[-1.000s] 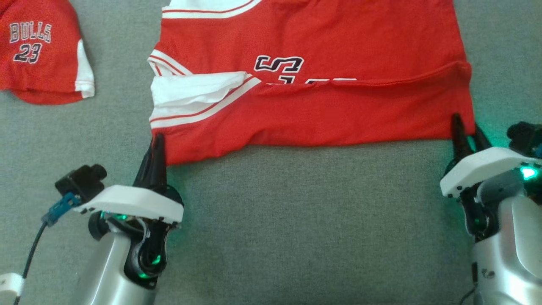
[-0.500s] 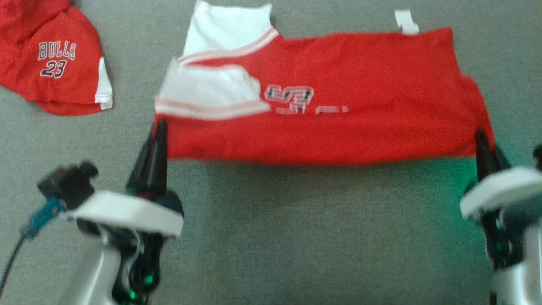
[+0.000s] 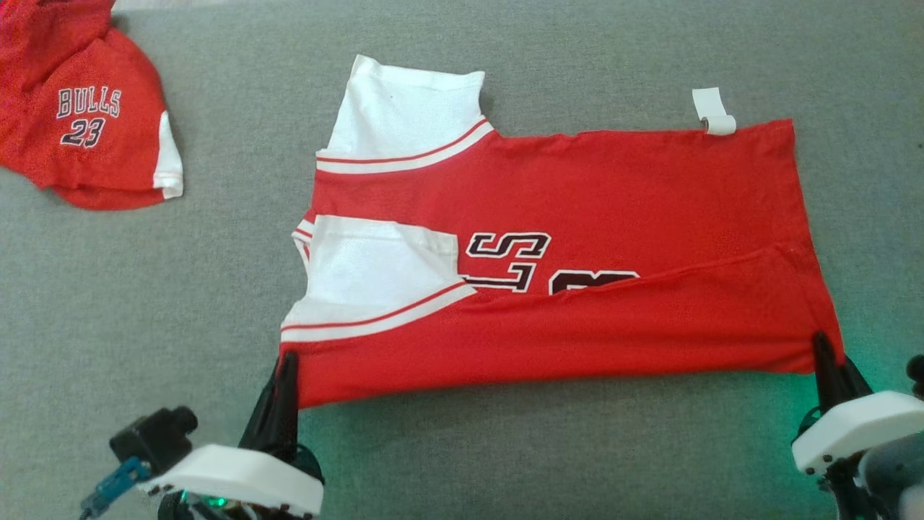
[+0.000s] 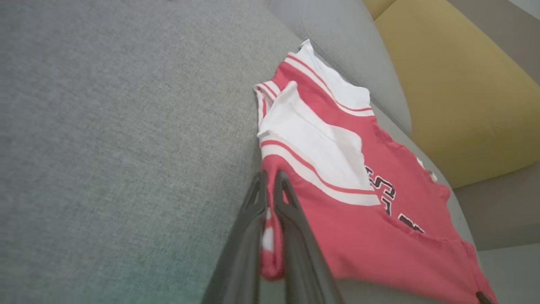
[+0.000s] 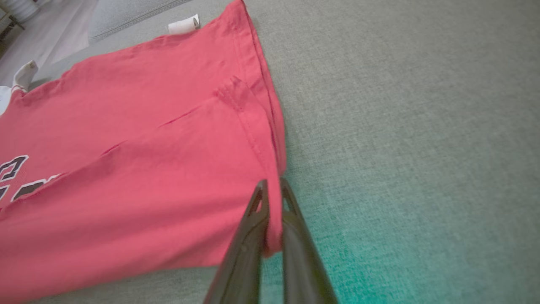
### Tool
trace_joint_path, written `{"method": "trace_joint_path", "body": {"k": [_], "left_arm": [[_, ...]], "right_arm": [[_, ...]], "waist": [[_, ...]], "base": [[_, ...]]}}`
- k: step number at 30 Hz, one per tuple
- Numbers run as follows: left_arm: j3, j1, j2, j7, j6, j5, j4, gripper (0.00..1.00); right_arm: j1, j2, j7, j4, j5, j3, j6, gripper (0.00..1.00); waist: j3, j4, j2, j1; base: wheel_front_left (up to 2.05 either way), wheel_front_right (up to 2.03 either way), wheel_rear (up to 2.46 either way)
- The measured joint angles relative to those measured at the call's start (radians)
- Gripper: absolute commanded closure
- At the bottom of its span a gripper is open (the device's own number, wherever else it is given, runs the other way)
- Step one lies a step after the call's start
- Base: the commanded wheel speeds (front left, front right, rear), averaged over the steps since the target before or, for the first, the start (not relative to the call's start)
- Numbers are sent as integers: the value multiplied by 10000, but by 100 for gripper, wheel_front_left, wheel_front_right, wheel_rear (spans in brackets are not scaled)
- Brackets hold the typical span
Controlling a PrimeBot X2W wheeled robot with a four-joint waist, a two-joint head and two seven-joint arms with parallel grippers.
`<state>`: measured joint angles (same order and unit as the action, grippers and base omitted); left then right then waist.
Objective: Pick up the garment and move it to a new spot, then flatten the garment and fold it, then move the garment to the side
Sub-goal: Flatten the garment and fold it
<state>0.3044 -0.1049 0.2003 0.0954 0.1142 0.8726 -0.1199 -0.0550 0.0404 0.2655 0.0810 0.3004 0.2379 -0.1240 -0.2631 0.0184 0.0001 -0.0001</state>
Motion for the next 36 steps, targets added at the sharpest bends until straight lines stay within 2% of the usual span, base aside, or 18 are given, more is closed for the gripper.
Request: {"method": "trace_joint_path", "body": {"k": [1,2,4,11,18,22,28,30,36], "left_arm": [[17,0,23,-2,0,-82,134,100],[42,8,65,-25,0,-194,244,97],[31,37,153,-180,0,-372,357,0],[-65,1235,934,17,-12,-1154,290,0],[-159,5203,2232,1467,-430,-1979,188,0],[0,7370,2631,2566,-734,-2286,604,0],[596,9138,2865,3963,-1248,-2418,2000,0],[669,9360,2930,4355,-1244,-2418,2516,0],[815,9829,3074,4736,-1407,-2487,3615,0]], "right_arm": [[10,0,-56,17,-12,-12,2,0],[13,0,-109,56,-12,-21,0,0],[13,0,-171,136,-10,-8,2,0],[120,0,-293,-207,-119,107,2,0],[1651,2,-77,-1093,-679,-140,2,0],[2580,10,259,-1384,-853,-646,2,0],[3673,25,443,-1436,-980,-1430,2,0],[4018,31,445,-1429,-984,-1693,2,0],[4729,38,410,-1227,-978,-2197,2,0]], "waist": [[-7,-16,0,1],[-9,-32,0,1],[2,-63,0,0],[-34,-138,0,0],[-505,-356,0,2],[-934,-620,0,3],[-1793,-1103,0,4],[-2101,-1283,-1,4],[-2913,-1851,-1,5]], "base": [[0,0,0],[0,0,0],[0,0,0],[0,0,0],[0,0,0],[0,0,0],[0,0,0],[0,0,0],[0,0,0]]}}
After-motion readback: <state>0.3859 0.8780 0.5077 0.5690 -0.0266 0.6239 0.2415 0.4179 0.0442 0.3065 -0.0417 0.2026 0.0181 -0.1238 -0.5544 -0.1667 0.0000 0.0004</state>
